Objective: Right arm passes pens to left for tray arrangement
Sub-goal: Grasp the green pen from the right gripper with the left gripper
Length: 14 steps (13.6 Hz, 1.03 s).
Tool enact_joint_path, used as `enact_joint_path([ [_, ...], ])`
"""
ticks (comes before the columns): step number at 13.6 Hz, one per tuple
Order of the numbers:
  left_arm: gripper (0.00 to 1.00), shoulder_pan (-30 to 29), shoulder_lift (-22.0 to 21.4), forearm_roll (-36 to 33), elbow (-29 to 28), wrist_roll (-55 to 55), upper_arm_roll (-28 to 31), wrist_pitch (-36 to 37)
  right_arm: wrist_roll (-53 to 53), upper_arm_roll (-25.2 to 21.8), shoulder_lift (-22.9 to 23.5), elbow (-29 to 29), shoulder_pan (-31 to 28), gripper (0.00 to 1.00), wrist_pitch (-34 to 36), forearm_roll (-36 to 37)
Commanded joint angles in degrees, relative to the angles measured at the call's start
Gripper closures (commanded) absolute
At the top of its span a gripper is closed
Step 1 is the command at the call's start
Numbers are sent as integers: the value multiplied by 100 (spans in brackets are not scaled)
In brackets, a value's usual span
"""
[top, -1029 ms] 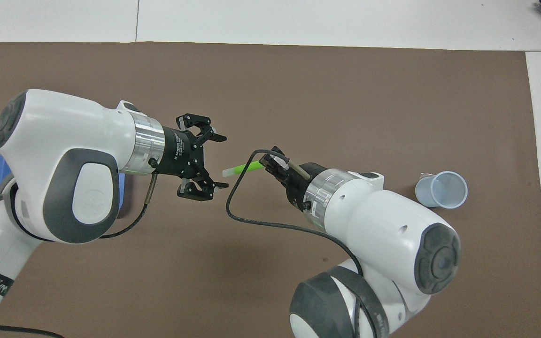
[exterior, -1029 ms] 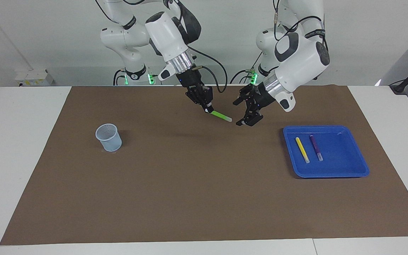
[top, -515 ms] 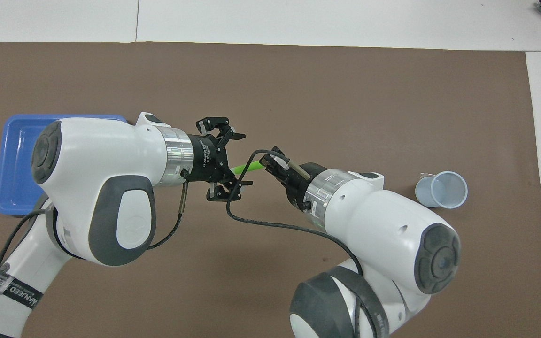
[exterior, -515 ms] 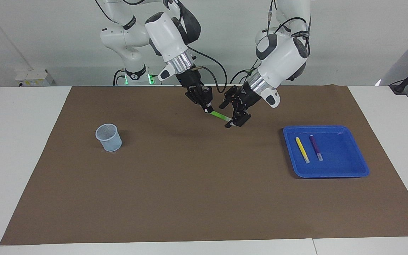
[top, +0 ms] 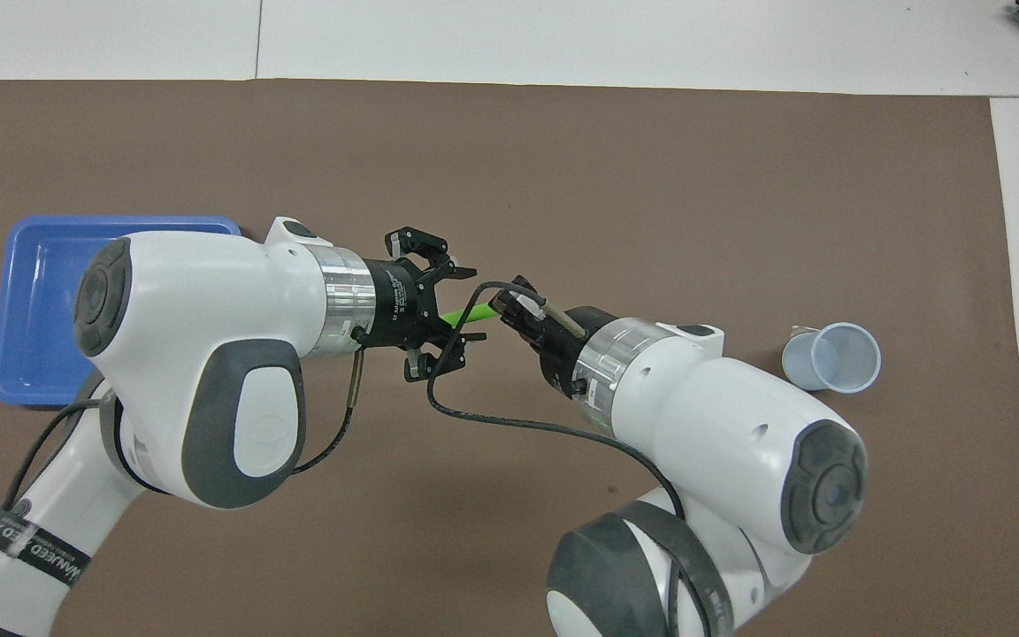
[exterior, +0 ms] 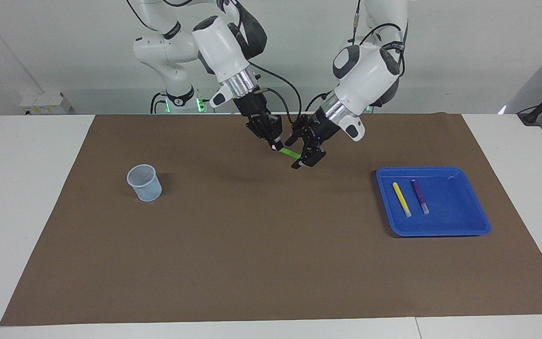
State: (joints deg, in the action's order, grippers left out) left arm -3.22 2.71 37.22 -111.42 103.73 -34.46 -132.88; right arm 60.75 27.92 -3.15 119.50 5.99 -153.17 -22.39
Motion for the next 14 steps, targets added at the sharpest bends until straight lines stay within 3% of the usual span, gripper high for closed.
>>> enact_joint_path([
  [1, 46, 102, -236, 110, -266, 33, 80, -115, -28, 11, -72, 108, -27, 100, -117, -169],
  [4, 98, 102, -245, 110, -267, -46, 80, -106, -28, 11, -72, 108, -27, 100, -117, -169],
  [11, 100, 93, -306, 101, -267, -2, 80, -80, -11, 11, -28, 56, -71, 100, -100, -169],
  [12, 100, 93, -306, 101, -267, -2, 80, -80, -2, 11, -11, 29, -89, 57, -100, -169],
  [13, 100, 85, -306, 101, -267, -2, 80, -89, -37, 3, 16, 20, -89, 1, -100, -178],
  [14, 100, 76, -306, 101, -258, -11, 80, -80, -89, -15, 42, -93, -98, 0, -21, -178],
])
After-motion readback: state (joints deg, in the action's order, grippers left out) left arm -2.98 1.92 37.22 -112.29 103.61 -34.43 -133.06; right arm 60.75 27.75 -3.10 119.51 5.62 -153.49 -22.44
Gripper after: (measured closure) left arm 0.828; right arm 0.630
